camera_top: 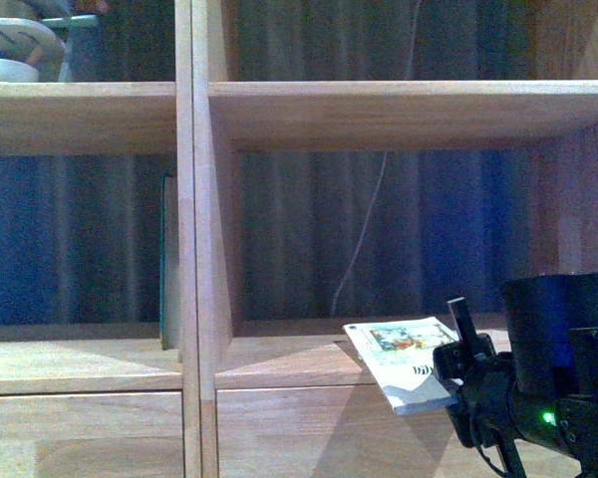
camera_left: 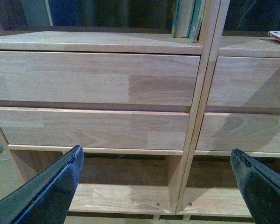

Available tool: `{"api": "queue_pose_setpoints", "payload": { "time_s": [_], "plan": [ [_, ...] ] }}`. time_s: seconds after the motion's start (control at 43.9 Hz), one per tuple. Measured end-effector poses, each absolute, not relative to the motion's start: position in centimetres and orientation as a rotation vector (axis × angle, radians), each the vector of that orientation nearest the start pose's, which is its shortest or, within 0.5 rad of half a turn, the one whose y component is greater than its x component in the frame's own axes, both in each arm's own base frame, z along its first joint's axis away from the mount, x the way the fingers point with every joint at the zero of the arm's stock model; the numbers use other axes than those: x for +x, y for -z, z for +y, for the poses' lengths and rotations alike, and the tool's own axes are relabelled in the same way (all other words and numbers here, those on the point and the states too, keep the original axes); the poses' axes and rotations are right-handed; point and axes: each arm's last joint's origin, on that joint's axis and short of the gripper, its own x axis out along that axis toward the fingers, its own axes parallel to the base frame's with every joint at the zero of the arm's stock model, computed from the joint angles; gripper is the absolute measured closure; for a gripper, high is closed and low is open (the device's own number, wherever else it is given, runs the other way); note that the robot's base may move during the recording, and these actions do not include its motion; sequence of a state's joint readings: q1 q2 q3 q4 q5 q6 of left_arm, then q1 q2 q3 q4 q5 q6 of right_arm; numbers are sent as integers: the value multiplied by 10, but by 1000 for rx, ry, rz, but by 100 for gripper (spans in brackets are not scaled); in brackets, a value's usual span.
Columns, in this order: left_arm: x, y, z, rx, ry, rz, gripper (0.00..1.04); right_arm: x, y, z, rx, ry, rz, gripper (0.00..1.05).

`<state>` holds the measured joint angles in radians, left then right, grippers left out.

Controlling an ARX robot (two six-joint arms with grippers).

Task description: Organize books on shelf

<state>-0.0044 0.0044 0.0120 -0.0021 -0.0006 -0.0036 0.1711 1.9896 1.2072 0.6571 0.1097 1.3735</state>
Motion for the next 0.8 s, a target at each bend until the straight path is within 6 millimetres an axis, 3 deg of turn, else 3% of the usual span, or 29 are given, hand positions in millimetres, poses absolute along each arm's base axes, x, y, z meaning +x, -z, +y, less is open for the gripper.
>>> {"api": "queue_pose_setpoints", "payload": {
  "time_s": [0.068,0.342,0.479,0.524,0.661,0.798],
  "plan": [
    [97,-167,0,-4,4,-6,7,434,-205,72,1361,31,129,97],
    [97,-167,0,-4,4,-6,7,434,-207,72,1407,17,114,97],
    [99,-173,3,-80,155,-41,7,430,-210,72,1420,-13,112,97],
    [99,-179,6,-97,196,-66,7,429,-214,72,1422,-34,106,97],
    [102,-223,22,-122,239,-163,7,419,-241,72,1418,-145,74,97],
    [120,-248,33,-209,274,-134,7,404,-266,72,1395,-268,27,97]
  ]
}}
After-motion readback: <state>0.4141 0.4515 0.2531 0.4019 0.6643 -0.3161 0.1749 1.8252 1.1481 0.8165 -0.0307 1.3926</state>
